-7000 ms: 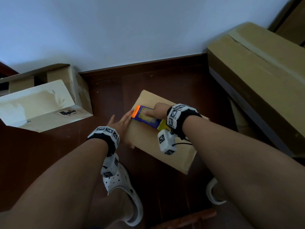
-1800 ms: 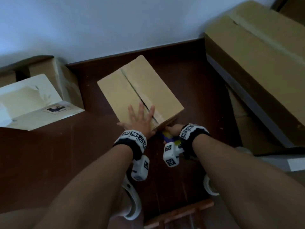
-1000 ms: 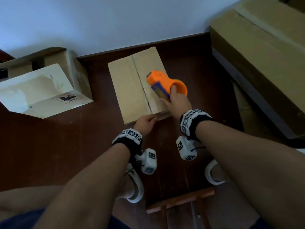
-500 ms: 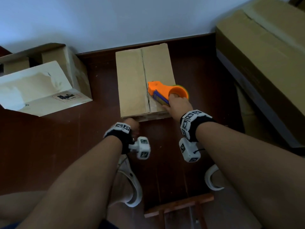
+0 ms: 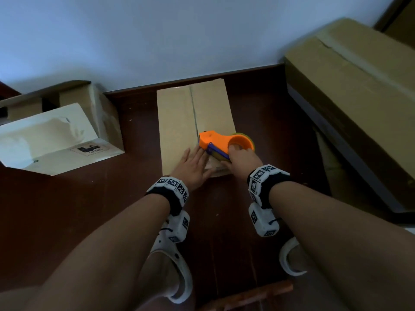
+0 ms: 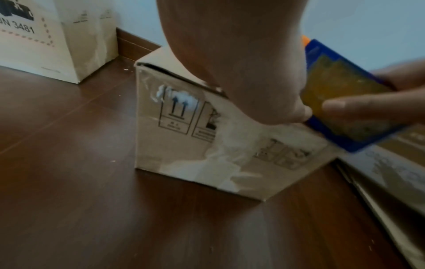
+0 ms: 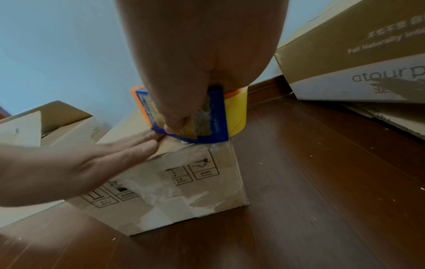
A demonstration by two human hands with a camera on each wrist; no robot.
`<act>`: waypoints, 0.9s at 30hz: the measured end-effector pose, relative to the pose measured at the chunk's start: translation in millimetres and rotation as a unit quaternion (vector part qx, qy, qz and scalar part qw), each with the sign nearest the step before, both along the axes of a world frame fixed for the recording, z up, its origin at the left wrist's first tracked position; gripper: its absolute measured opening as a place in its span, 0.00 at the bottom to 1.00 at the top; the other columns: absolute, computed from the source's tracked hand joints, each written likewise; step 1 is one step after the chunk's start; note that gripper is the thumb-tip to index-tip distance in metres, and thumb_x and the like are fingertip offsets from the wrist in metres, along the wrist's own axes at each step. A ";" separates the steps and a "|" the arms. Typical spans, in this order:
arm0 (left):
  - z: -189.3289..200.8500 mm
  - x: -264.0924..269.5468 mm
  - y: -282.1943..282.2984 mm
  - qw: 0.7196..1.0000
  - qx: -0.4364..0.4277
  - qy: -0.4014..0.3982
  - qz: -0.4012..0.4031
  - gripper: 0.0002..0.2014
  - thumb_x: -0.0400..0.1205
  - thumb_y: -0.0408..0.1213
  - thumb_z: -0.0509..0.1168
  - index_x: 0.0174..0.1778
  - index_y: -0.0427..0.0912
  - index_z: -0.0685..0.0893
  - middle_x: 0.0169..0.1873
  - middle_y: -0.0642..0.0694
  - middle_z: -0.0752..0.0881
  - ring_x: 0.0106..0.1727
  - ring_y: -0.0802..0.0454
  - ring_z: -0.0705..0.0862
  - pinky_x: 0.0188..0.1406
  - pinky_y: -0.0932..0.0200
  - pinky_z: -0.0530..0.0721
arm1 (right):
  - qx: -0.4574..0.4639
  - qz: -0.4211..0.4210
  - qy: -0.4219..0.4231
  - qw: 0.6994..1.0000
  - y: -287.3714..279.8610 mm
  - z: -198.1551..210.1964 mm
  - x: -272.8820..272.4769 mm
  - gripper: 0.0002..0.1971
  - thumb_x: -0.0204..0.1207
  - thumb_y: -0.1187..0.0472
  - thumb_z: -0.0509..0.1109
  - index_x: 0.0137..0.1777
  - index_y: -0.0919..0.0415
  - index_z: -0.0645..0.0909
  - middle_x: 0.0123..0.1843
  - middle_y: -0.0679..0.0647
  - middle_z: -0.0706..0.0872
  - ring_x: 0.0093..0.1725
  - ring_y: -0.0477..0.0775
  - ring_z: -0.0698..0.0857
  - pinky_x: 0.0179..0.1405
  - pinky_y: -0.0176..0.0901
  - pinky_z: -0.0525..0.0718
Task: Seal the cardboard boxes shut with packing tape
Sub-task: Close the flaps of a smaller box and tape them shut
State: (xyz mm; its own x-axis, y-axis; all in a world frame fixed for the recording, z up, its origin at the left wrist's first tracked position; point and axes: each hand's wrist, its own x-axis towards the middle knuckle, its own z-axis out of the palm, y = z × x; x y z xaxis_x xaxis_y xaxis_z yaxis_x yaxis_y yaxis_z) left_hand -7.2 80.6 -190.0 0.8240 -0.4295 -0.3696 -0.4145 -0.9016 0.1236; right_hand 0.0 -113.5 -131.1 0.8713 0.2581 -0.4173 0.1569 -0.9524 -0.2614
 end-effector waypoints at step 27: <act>27.7 1.8 47.0 0.773 -0.276 0.083 0.564 0.24 0.91 0.47 0.45 0.84 0.48 0.62 0.80 0.39 0.68 0.79 0.38 0.66 0.77 0.52 0.61 | 0.215 -0.286 0.042 0.933 -17.5 1.5 5.7 0.22 0.83 0.47 0.62 0.49 0.71 0.78 0.44 0.65 0.85 0.43 0.64 0.83 0.39 0.47 0.77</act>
